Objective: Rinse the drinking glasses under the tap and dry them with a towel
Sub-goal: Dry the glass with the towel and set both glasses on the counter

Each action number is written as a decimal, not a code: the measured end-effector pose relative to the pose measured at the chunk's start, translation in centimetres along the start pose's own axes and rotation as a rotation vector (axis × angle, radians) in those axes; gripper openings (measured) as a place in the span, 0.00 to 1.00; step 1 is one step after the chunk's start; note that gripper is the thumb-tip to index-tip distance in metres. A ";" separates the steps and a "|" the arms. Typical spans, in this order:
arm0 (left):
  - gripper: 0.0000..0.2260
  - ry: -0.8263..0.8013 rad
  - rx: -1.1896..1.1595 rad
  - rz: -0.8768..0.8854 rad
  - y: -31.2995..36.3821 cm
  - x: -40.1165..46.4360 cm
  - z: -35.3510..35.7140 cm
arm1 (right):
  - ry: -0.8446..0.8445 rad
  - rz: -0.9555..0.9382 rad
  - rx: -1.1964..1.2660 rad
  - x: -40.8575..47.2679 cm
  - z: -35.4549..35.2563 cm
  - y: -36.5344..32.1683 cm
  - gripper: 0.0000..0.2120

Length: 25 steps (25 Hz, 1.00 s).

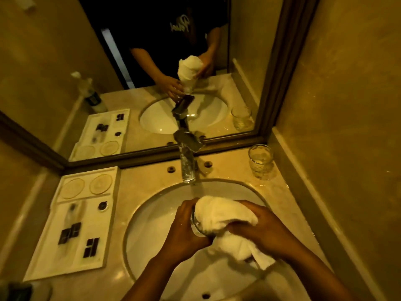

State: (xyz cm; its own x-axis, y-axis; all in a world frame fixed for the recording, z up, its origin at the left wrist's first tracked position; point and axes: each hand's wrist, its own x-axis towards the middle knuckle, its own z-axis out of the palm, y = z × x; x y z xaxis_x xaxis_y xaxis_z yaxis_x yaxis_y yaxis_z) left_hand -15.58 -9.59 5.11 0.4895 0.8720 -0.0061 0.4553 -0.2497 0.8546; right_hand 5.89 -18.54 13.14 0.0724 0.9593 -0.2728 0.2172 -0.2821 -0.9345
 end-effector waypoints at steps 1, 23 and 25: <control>0.40 -0.022 0.034 0.029 -0.2 -0.6 -1.2 | -0.073 -0.048 -0.204 0.2 0.5 -1.1 0.21; 0.42 -0.264 0.465 -0.005 0.6 -6.5 -6.0 | -0.169 0.115 -0.487 1.6 9.7 -2.5 0.07; 0.43 -0.281 0.569 0.061 1.1 -6.3 -6.0 | -0.170 0.222 -0.324 1.8 9.1 -2.4 0.05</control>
State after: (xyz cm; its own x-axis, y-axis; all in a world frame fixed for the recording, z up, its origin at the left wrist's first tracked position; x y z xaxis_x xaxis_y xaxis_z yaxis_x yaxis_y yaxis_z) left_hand -22.62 -12.85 9.16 0.6679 0.7250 -0.1682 0.7068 -0.5471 0.4484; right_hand -3.35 -16.11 12.83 -0.0040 0.8551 -0.5185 0.5109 -0.4440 -0.7361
